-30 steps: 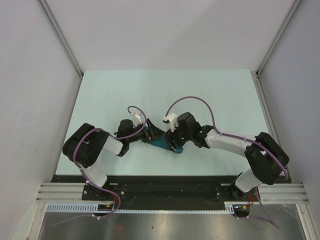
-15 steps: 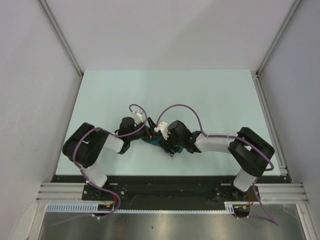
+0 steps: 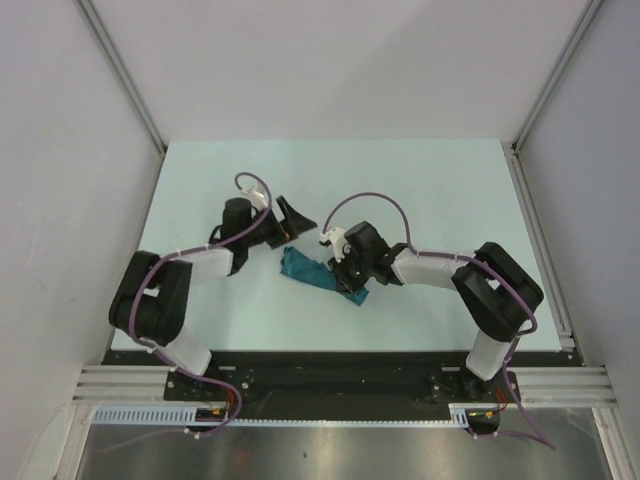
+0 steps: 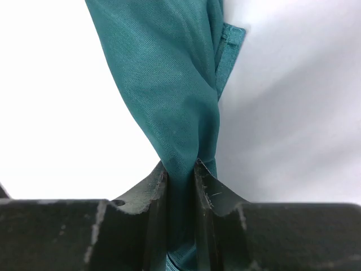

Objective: Fold the napkin, place the utensils inside, and roll it up
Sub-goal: Roll the napkin with the utensil

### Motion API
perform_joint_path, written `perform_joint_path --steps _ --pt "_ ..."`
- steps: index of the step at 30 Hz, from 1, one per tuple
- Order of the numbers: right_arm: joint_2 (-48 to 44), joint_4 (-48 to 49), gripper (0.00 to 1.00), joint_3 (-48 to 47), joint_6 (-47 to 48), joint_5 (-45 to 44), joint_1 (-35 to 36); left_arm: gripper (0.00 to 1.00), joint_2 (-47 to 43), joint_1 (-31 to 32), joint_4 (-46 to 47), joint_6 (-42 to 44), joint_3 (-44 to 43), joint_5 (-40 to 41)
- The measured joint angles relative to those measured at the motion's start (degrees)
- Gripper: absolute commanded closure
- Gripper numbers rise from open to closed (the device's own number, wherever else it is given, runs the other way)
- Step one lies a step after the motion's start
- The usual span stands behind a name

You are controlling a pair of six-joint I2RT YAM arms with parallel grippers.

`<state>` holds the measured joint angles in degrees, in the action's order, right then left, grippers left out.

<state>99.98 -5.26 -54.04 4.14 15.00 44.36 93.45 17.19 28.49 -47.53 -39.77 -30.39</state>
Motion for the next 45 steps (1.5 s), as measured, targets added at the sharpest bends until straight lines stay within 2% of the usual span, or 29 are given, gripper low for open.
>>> perform_joint_path --steps 5,10,18,26,29,30,32,33,35,36,38,39,41,42,45 --pt "1.2 -0.04 0.86 -0.24 -2.62 8.0 -3.98 0.0 -6.14 -6.78 -6.95 4.5 -6.19 2.47" --pt "3.72 0.79 0.88 -0.52 -7.32 18.1 -9.01 0.0 -8.94 -8.63 -10.03 7.67 -6.05 3.15" --pt "8.83 3.04 0.88 -1.11 -15.1 30.71 -15.17 0.01 -8.22 -6.84 -11.98 9.27 1.31 1.46" --pt "12.11 5.51 0.89 -1.18 -21.29 36.7 -17.86 0.05 -4.22 0.28 -12.74 9.6 2.38 1.33" --pt "12.66 5.97 0.89 -1.18 -22.47 37.55 -18.21 0.17 -3.17 1.14 -13.03 9.55 2.38 1.9" --pt "12.76 6.05 0.89 -1.18 -22.64 37.73 -18.23 0.28 -2.67 1.29 -12.96 9.44 2.38 1.99" --pt "12.98 6.27 0.89 -1.18 -23.1 38.12 -18.29 0.42 -1.53 1.51 -12.72 9.11 2.38 2.16" --pt "13.0 6.29 0.89 -1.18 -23.3 38.18 -18.34 0.54 -0.81 1.62 -12.59 8.94 2.38 2.27" --pt "13.0 6.29 0.89 -1.18 -23.63 38.16 -18.34 0.65 0.52 1.81 -12.35 8.59 2.36 2.51" --pt "13.0 6.27 0.89 -1.18 -23.69 38.16 -18.36 0.76 1.09 1.95 -12.17 8.52 2.32 2.71" --pt "13.0 6.32 0.87 -1.18 -24.09 38.14 -18.56 0.86 2.08 2.19 -12.04 8.61 1.88 2.75" --pt "13.0 6.34 0.82 -1.16 -24.15 38.14 -18.58 0.94 2.47 2.27 -11.89 8.37 1.57 2.78" --pt "13.0 6.45 0.75 -1.11 -24.59 38.1 -18.6 0.99 3.48 2.56 -11.82 8.55 0.46 2.6" --pt "13.0 6.56 0.64 -1.03 -24.81 38.1 -18.62 1.0 4.09 2.69 -11.76 8.57 -0.2 2.47" --pt "12.74 7.39 0.47 -0.55 -25.81 38.95 -18.88 1.0 6.08 2.84 -11.5 8.63 -2.1 1.84"
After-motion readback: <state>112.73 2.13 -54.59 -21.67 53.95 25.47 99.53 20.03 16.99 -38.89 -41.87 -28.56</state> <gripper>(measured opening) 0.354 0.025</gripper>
